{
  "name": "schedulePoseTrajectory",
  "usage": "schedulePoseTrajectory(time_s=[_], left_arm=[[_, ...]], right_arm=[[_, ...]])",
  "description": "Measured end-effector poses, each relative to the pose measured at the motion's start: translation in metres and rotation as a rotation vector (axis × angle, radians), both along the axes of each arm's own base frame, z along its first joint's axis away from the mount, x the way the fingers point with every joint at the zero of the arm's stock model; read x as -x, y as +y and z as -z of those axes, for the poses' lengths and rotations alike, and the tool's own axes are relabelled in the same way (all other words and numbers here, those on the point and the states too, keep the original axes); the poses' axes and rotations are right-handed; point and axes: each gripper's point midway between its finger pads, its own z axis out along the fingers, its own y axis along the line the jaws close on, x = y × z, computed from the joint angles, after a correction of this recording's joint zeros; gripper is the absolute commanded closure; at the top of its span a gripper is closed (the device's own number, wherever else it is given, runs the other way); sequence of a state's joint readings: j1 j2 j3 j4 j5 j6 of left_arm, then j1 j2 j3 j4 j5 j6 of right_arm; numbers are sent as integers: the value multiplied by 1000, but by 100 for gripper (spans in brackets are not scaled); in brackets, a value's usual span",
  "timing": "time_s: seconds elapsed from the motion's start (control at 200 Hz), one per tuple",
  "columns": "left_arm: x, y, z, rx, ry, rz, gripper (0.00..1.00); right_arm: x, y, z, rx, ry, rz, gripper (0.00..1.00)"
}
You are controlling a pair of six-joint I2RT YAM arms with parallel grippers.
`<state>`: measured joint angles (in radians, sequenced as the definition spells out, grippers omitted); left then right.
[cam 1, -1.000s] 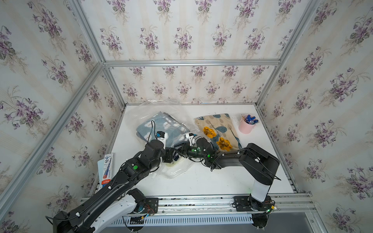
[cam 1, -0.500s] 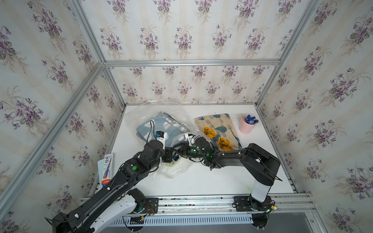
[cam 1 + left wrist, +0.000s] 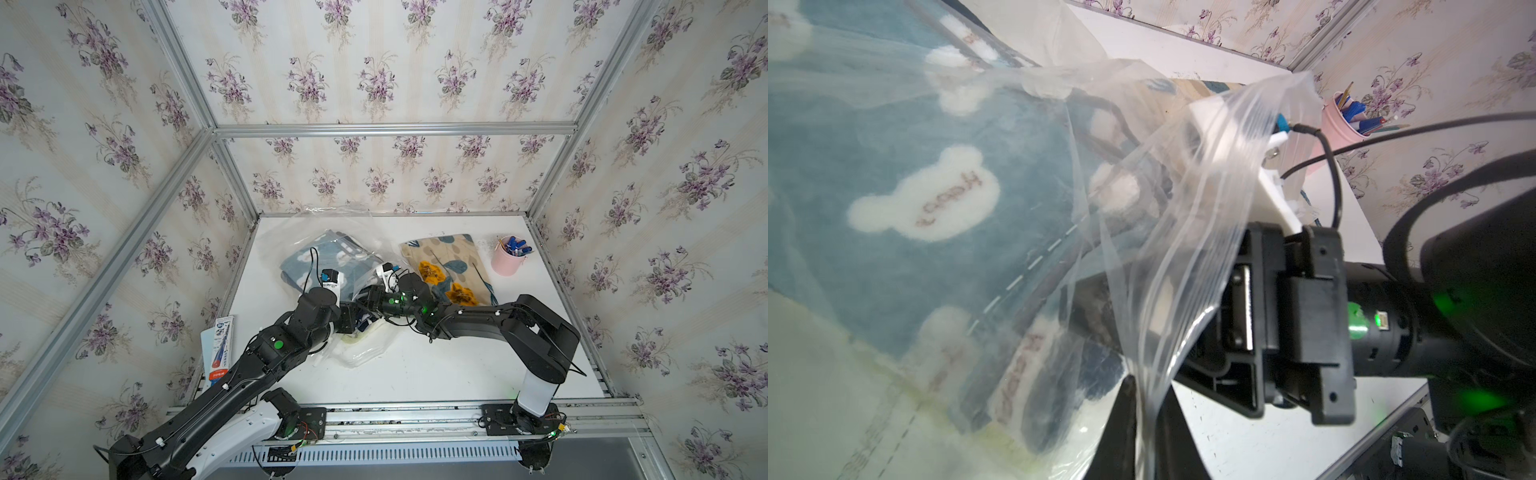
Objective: Take the blanket out of the vacuum bag
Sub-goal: Take out the blanket from the vacuum bag.
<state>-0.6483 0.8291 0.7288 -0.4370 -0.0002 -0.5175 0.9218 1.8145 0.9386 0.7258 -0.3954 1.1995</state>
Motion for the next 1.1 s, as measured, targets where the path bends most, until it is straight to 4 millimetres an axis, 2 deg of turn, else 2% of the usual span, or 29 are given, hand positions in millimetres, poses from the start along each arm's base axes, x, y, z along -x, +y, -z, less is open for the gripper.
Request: schedulePoseTrajectory(time_s=[0.31, 0.594, 0.879, 1.099], left_arm=[[3, 0, 1, 2, 5, 8, 88], [2, -4, 7, 2, 21, 20, 89], [1, -4, 3, 16, 3, 15, 88], [1, 4, -14, 15, -39, -6, 88]], right_arm=[[9, -10, 27, 50, 37, -4, 51], [5, -12, 49, 82, 71, 22, 48], [-15, 3, 35, 62, 40, 55, 48], [-20, 14, 13, 28, 19, 42, 52]])
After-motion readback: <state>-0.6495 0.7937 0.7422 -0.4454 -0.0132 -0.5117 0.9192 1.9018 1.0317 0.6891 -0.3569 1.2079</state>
